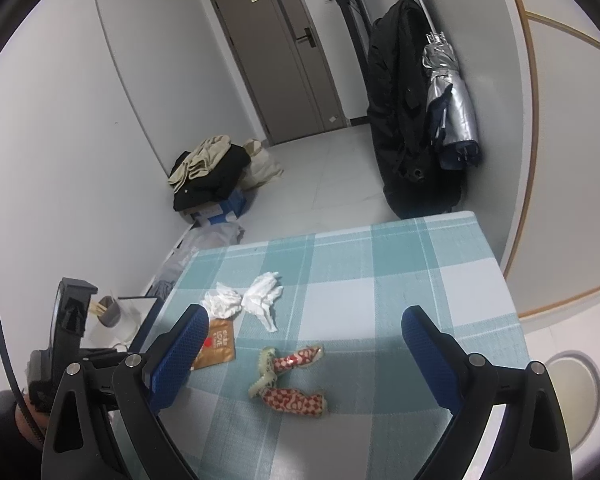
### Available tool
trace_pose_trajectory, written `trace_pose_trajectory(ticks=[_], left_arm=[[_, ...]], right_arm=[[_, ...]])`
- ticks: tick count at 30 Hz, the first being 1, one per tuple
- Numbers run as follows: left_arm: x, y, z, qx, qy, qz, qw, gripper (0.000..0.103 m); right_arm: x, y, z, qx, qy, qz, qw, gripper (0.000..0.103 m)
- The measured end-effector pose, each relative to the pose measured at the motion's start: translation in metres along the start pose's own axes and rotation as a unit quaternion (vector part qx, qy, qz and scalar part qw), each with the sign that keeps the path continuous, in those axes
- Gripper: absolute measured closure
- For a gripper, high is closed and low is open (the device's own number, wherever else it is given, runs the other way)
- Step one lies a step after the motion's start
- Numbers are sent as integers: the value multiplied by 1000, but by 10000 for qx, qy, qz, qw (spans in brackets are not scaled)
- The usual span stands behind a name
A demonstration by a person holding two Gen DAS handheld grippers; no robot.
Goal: Collect trash
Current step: 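Close the left gripper on the white foam sheet and lift it, then hold the foam with the left gripper while the right grasps the white tissue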
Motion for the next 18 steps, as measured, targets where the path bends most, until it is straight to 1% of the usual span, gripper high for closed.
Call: trace_pose_trajectory(ticks=[5, 7, 9, 12, 14, 18], left_arm=[[0, -2, 9, -116, 146, 125, 9997, 69], [4, -6, 17, -246, 178, 248, 9992, 69], [7, -9, 26, -380, 302, 391, 9981, 69], [12, -16, 41, -660, 451, 635, 9948, 69], [15, -20, 51, -841, 578, 775, 9918, 69], [20, -27, 73, -1337, 803, 881, 9838, 69]], right_arm=[[-4, 4, 3, 62, 96, -16, 9999, 5], [-6, 5, 3, 103, 136, -36, 9998, 5], [-8, 6, 3, 185, 196, -48, 9996, 5], [-10, 4, 3, 309, 284, -11, 9991, 5], [-7, -1, 4, 402, 343, 129, 9985, 5], [-1, -15, 2, 503, 360, 370, 9974, 5]])
Point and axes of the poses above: each gripper's, at about its wrist camera, not at the fingertips, and z roughly against the way its jaws point, x to its left, y to its underside, the point moved 2 cm from there along -z, roughly the way its jaws point, and after that the axes turned 3 degrees about x, right-handed, at the moved point
